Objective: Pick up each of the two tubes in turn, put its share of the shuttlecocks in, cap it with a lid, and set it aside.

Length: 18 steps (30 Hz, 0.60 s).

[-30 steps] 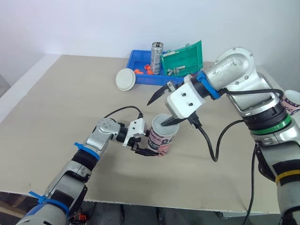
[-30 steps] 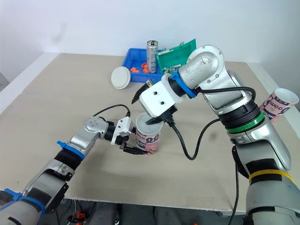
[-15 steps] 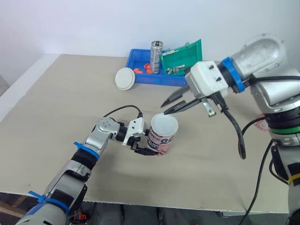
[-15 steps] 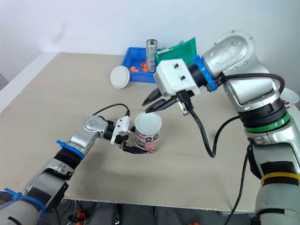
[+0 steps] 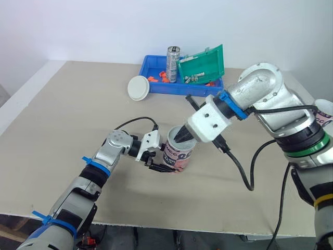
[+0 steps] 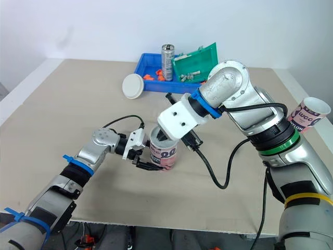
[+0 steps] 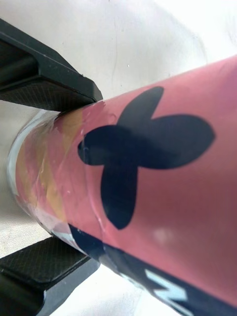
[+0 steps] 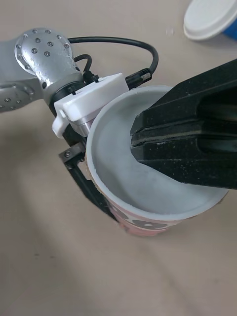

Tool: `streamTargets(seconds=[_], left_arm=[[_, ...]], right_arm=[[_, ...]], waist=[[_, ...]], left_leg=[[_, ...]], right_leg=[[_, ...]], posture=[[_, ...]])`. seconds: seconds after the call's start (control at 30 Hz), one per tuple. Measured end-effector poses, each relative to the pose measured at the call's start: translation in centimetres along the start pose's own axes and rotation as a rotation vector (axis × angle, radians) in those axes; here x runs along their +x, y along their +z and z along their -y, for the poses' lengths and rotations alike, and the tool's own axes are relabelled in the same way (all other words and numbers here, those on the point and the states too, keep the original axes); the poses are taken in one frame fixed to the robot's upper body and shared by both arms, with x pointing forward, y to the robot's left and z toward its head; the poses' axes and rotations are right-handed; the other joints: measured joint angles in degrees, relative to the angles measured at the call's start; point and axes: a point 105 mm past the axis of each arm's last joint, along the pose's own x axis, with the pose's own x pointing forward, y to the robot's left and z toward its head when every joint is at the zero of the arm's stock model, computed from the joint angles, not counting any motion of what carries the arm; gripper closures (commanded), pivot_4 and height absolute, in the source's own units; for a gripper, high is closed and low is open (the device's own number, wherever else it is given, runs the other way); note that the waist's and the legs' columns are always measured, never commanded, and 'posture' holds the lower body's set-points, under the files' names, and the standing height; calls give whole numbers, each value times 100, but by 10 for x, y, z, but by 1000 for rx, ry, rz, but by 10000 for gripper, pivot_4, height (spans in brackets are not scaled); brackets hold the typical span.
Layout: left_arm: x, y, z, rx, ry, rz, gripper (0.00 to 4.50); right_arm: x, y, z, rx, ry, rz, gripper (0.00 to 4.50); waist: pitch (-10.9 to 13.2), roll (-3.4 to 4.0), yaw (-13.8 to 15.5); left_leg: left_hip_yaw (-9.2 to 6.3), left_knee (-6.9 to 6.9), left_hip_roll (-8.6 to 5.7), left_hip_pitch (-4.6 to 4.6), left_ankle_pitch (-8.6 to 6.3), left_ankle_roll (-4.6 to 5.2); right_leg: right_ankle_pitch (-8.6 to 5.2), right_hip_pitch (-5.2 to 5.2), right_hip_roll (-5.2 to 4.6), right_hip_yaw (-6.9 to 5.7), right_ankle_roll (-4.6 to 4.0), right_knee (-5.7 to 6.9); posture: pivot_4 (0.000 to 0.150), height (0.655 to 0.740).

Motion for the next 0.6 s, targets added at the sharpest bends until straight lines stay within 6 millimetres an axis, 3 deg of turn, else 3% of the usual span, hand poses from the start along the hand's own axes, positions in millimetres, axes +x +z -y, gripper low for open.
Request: streamTargets(seconds=[0.4,0.6], left_arm=[[-3,-3,-1,-23,21,-17,11253],[-7,-5,-1,-24,31,-23,11253]], right_arm=[[5,-5,3,-36,13,-7,44766],[8,-5,8,52,-11,67,44766]], waist=[[-16,-18,-4],[-23,-24,-4]], left_leg=[[30,-14,24,54,-6,-9],[30,-61,45,72,-5,-8]], right_leg=[[10,21,-45,-33,-24,-31],[30,21,-97,-129,-58,-81]], posture=[[1500,7061],[1500,7061]])
